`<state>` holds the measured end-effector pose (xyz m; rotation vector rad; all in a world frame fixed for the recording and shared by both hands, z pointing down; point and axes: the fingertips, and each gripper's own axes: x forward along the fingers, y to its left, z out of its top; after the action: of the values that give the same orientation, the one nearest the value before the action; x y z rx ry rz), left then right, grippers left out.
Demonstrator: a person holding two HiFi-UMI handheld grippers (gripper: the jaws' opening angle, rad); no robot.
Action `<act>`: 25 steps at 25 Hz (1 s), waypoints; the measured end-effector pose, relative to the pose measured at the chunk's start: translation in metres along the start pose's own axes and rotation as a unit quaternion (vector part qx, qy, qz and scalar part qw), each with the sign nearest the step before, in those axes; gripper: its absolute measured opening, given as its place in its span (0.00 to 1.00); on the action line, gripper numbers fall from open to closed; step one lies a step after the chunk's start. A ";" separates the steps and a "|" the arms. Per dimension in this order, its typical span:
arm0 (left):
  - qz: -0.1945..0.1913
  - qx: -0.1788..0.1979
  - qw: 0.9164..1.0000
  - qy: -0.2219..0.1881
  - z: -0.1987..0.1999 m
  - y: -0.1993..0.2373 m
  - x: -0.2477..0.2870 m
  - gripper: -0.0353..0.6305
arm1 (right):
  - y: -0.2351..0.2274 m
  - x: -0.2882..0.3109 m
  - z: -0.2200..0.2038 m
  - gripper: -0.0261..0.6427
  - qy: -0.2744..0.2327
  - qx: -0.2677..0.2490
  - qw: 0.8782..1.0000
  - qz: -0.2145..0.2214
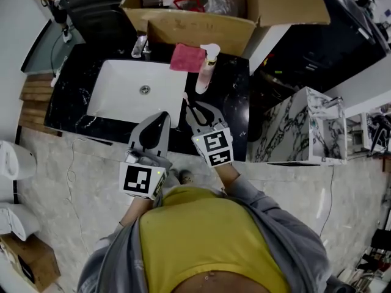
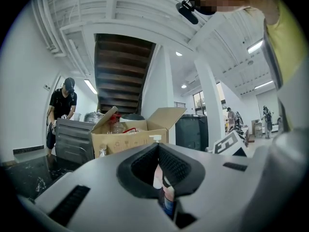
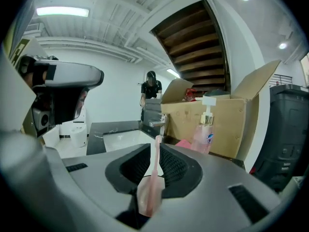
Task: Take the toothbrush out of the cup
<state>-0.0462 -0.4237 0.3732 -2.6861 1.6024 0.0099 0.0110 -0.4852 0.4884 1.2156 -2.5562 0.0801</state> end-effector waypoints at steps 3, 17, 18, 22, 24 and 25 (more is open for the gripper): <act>-0.004 -0.002 1.000 0.007 0.001 0.005 0.005 0.05 | -0.002 0.011 -0.009 0.15 0.031 0.002 0.999 0.006; -0.016 -0.005 1.000 0.017 -0.001 0.022 0.018 0.05 | -0.003 0.036 -0.032 0.16 0.121 -0.004 0.992 0.023; -0.018 -0.006 1.000 0.017 -0.001 0.022 0.018 0.05 | -0.004 0.037 -0.033 0.14 0.124 -0.005 0.992 0.023; -0.020 -0.010 1.000 0.016 -0.002 0.022 0.017 0.05 | -0.008 0.035 -0.033 0.08 0.120 0.012 0.992 0.023; -0.020 -0.010 1.000 0.016 -0.002 0.022 0.016 0.05 | -0.011 0.033 -0.029 0.07 0.110 0.025 0.993 0.022; -0.021 -0.010 1.000 0.016 -0.002 0.022 0.016 0.05 | -0.013 0.031 -0.027 0.07 0.105 0.029 0.994 0.019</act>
<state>-0.0578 -0.4481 0.3747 -2.7477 1.5611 -0.0172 0.0091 -0.5121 0.5221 1.1137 -2.4087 0.2767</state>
